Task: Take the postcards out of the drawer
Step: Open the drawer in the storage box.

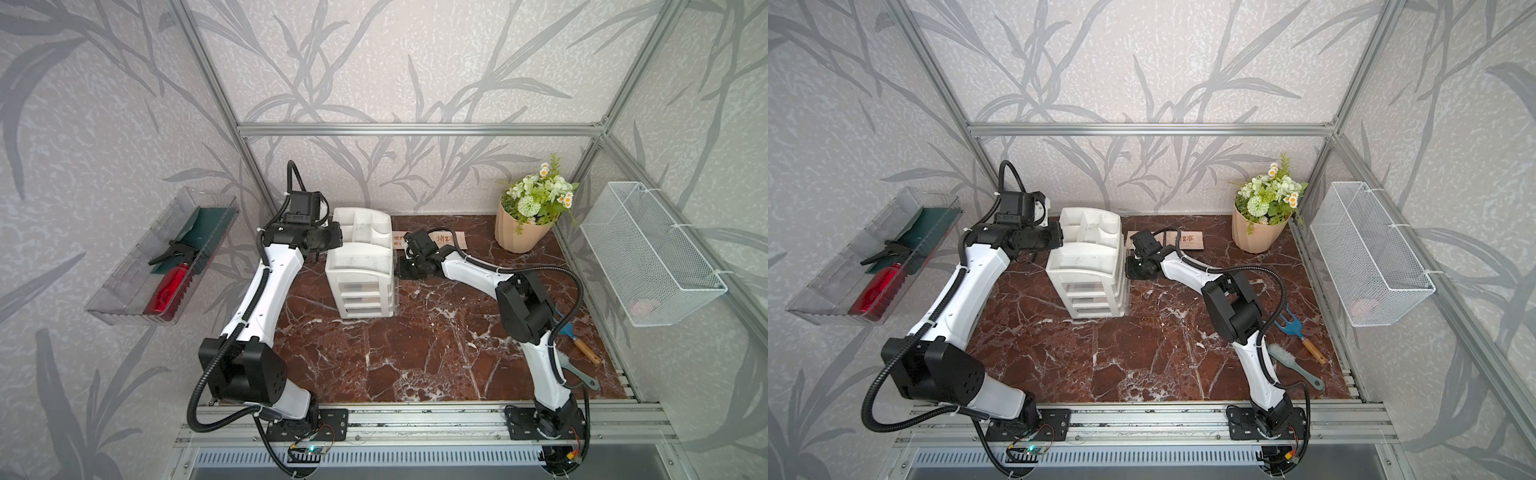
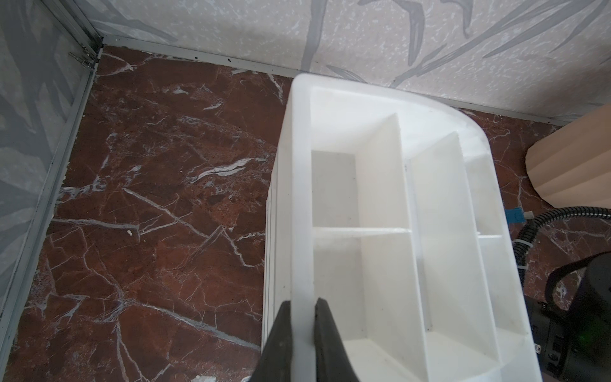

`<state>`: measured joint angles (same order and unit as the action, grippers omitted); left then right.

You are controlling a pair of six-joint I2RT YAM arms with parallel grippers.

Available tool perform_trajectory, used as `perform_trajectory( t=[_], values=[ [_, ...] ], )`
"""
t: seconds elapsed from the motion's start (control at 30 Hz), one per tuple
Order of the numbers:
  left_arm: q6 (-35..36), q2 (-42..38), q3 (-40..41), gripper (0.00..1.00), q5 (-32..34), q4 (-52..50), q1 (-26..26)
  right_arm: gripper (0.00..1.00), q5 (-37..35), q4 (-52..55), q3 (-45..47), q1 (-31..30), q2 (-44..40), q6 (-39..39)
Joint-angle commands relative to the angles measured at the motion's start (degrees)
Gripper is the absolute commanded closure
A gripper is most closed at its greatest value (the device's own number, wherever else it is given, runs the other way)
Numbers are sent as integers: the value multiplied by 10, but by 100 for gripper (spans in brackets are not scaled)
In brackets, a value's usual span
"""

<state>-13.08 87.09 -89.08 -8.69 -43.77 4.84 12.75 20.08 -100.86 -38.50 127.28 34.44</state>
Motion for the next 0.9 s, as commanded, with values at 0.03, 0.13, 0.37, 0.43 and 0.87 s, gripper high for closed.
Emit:
perform_trajectory(
  t=[0.03, 0.13, 0.37, 0.43, 0.87],
  values=[
    [-3, -6, 9, 88, -24, -8, 7, 80, -23, 53, -61, -14, 26, 0],
    [-4, -7, 12, 88, -26, -5, 8, 84, -32, 81, -93, -15, 43, 8],
    [-5, -10, 16, 88, -26, -2, 7, 88, -50, 108, -118, -18, 53, 4],
    [-5, -10, 16, 88, -24, -2, 7, 91, -57, 116, -119, -17, 52, 0],
    [-4, -15, 18, 88, -12, -7, 7, 94, -95, 147, -97, 17, 4, -50]
  ],
)
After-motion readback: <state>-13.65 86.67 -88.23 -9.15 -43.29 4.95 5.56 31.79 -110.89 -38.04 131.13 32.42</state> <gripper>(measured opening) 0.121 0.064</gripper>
